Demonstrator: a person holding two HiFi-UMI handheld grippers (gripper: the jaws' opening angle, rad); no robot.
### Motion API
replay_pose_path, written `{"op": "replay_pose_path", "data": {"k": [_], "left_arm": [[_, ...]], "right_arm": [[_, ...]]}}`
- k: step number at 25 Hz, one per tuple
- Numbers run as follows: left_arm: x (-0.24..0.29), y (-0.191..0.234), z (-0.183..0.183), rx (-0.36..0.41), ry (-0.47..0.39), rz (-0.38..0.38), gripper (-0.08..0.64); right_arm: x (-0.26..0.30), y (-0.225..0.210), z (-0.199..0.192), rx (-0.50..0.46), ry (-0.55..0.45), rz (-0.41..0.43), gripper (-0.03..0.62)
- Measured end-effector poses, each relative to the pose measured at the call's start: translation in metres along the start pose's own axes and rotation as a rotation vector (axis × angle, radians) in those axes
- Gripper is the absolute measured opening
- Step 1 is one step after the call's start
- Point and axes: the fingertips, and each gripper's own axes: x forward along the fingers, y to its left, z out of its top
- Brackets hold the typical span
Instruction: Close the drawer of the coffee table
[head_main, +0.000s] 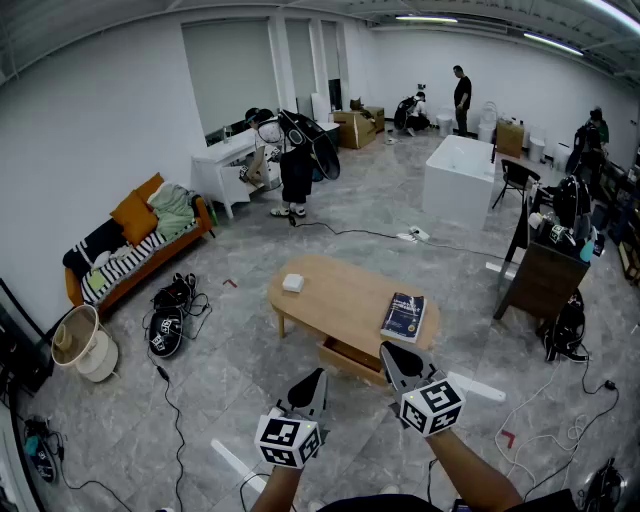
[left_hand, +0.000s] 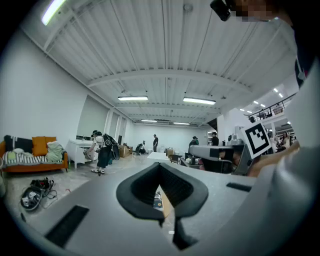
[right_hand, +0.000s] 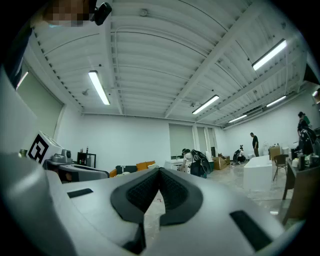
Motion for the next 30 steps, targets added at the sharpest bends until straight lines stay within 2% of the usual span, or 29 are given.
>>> {"op": "replay_pose_path", "data": {"k": [13, 30], "left_arm": [[0.009, -0.005, -0.011, -0.007, 0.021, 0.013, 0.002], [0.053, -0.061, -0.034, -0.011, 0.04, 0.05, 0.002]], "right_arm": [[-0.009, -0.016, -0.004, 0.04, -0.019, -0.01, 0.012], [-0.044, -0.083, -0.019, 0.039, 0.012, 0.024, 0.012]]}}
